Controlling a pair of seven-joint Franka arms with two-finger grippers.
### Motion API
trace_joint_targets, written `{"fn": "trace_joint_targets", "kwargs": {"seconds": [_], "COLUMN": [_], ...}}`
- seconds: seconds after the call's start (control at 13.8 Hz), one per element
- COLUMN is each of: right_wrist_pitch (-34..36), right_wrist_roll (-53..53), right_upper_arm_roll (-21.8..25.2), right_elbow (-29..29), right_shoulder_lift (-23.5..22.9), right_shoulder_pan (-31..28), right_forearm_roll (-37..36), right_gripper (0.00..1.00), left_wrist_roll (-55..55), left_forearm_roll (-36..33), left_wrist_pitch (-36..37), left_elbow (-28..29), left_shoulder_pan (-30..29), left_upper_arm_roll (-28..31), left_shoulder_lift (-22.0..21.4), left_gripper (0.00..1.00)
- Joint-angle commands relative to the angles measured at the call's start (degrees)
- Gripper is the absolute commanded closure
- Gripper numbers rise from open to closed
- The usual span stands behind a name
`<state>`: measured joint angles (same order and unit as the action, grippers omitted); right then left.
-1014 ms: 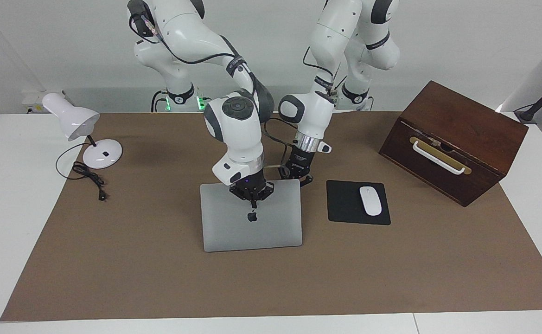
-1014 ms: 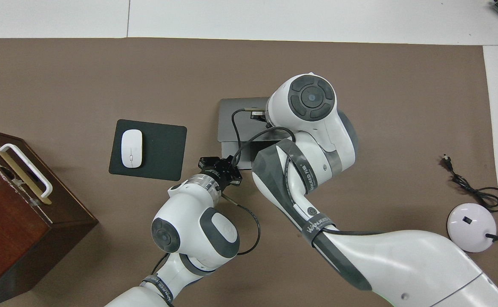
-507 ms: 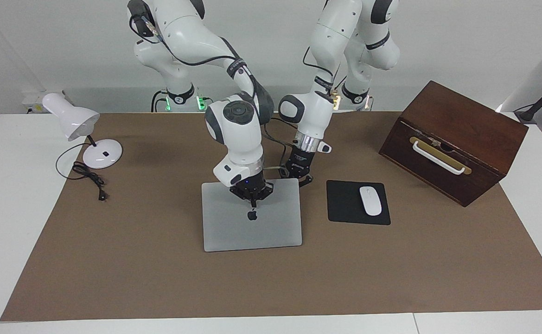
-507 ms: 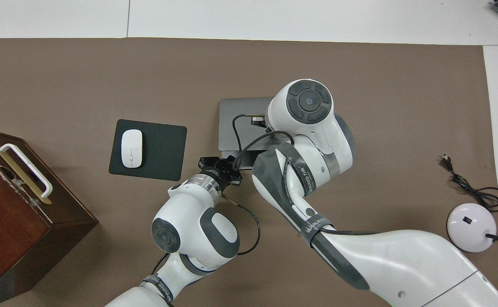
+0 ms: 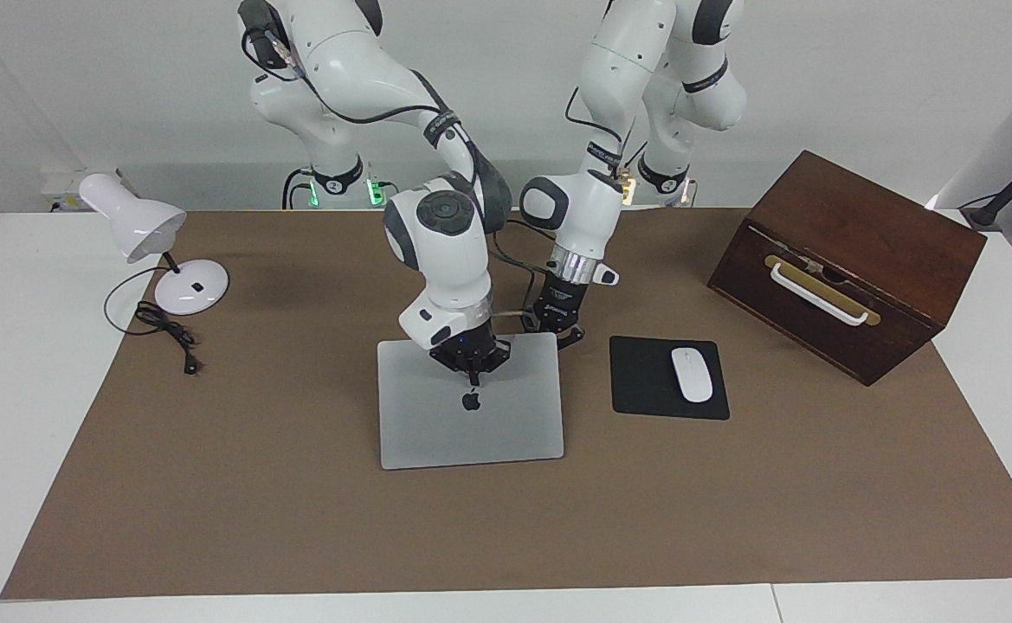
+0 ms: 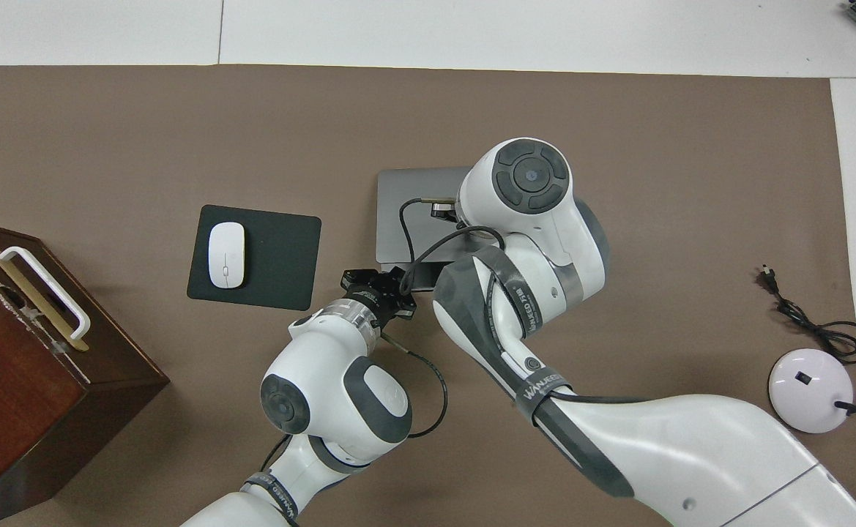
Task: Close laptop with both arms
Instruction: 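Press the laptop lid flat with the right gripper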
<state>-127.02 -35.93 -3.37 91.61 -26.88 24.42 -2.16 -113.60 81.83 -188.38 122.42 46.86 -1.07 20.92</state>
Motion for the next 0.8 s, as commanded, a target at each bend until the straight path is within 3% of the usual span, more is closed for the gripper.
{"fn": "trace_joint_targets", "kwargs": {"seconds": [0.0,0.72], "right_wrist_pitch": [-1.2,-1.2], "right_wrist_roll": [-1.2,-1.1], "right_upper_arm_roll": [-0.3,-0.3], "right_elbow": [1.5,1.6], "right_shoulder_lift": [0.3,-0.3], "right_shoulder_pan": [-0.1,-0.1], "right_forearm_roll": [1.5,1.5], "right_gripper": [1.0,1.0], "left_wrist_roll": [-0.3,-0.2], "left_forearm_roll": [1.0,1.0], "left_wrist_pitch": [0.3,0.3], "left_elbow": [0.3,0.3], "left_shoulder_pan": [1.5,1.5], "left_upper_arm_roll": [0.5,0.5], "left_shoulder_lift": [3.8,3.8], "left_gripper": [1.0,1.0]}}
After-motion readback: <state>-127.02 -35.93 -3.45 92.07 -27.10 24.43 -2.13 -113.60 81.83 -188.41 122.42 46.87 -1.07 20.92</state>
